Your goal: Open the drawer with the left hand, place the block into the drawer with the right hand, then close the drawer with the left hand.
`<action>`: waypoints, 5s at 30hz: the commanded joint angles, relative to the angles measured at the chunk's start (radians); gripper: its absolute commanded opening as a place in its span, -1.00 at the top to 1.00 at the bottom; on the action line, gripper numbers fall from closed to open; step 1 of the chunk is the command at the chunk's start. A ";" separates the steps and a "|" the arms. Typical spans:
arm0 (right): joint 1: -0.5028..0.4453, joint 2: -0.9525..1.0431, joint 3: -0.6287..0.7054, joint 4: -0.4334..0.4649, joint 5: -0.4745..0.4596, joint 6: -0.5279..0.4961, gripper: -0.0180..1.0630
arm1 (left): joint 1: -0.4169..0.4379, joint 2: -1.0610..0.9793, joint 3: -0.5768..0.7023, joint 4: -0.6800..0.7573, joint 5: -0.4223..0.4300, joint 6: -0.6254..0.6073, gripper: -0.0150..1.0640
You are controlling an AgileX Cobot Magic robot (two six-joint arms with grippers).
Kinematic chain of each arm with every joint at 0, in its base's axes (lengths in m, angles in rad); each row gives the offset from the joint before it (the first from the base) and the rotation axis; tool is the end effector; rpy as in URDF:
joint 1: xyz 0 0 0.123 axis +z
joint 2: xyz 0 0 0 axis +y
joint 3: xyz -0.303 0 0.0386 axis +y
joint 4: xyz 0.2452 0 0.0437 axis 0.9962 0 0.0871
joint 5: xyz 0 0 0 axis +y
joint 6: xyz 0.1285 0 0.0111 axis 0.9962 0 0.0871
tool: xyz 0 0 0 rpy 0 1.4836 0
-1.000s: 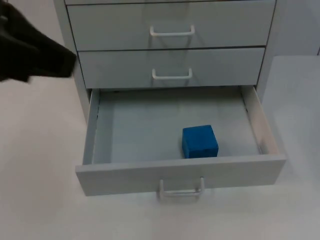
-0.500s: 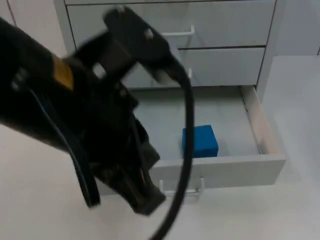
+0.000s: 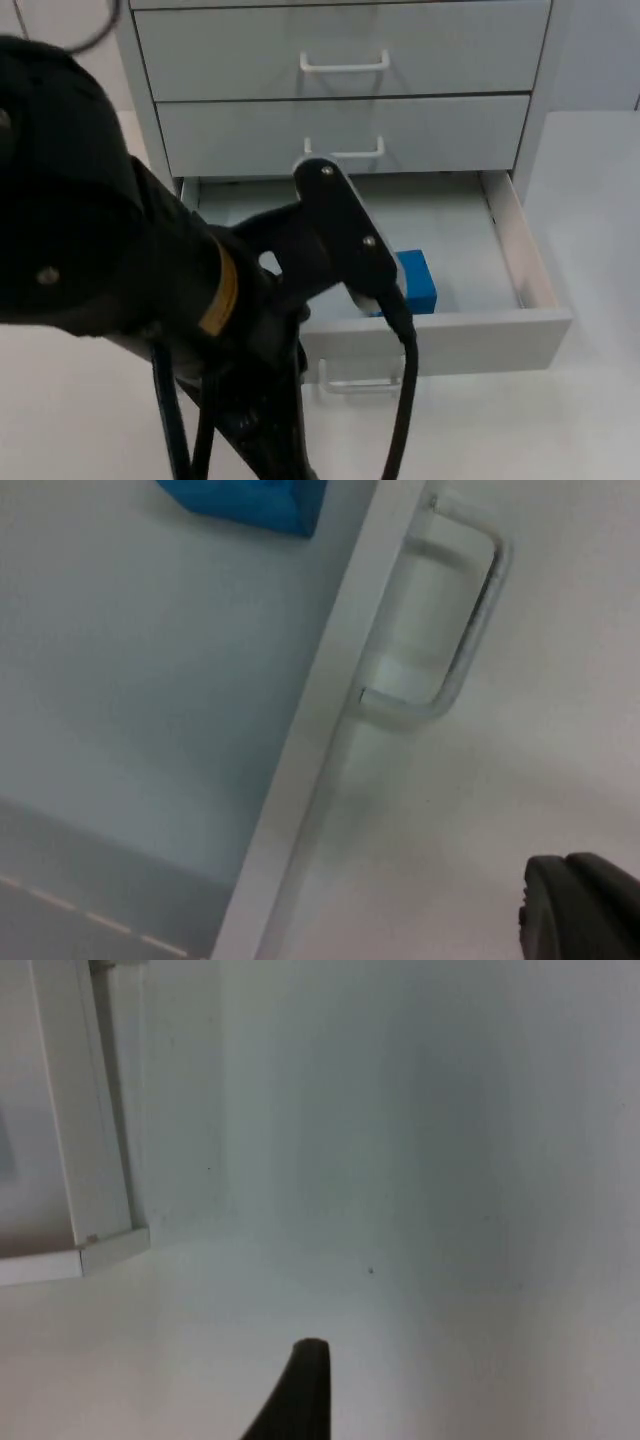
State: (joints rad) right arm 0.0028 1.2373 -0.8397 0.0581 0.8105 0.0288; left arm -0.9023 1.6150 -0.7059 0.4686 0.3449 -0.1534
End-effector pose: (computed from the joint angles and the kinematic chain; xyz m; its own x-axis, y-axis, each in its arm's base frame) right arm 0.2363 0.0061 0.2512 -0.8994 0.0662 -0.4320 0.0409 0.9969 0.0678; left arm 0.1959 -0.2162 0.1420 -0.3264 0.8710 -0.3672 0.8655 0.4316 0.2544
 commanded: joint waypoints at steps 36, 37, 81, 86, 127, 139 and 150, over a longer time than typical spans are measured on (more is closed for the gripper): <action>-0.006 -0.009 0.005 0.000 -0.013 -0.003 -0.59 | -0.132 0.250 -0.009 1.045 0.191 -0.815 0.98; -0.006 -0.009 0.005 0.000 -0.013 -0.003 -0.59 | -0.132 0.254 -0.009 1.051 0.191 -0.825 0.98; -0.006 -0.009 0.005 -0.004 -0.011 -0.003 -0.59 | 0.079 0.369 -0.174 1.276 0.200 -1.099 0.98; -0.006 -0.009 0.005 -0.004 -0.011 -0.003 -0.59 | 0.117 0.398 -0.237 1.276 0.204 -1.099 0.98; -0.006 -0.009 0.005 -0.001 -0.015 -0.020 -0.59 | 0.117 0.528 -0.486 1.013 0.337 -0.850 0.98; -0.006 -0.009 0.005 -0.001 -0.010 -0.020 -0.59 | 0.026 0.395 -0.486 0.437 0.390 -0.447 0.98; -0.006 -0.009 0.005 -0.001 0.016 -0.022 -0.59 | 0.016 0.032 -0.407 0.086 0.387 -0.243 0.98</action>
State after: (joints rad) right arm 0.0028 1.2373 -0.8397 0.0583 0.8171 0.0191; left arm -0.8829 1.6898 -1.1262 0.5890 0.7346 -0.4033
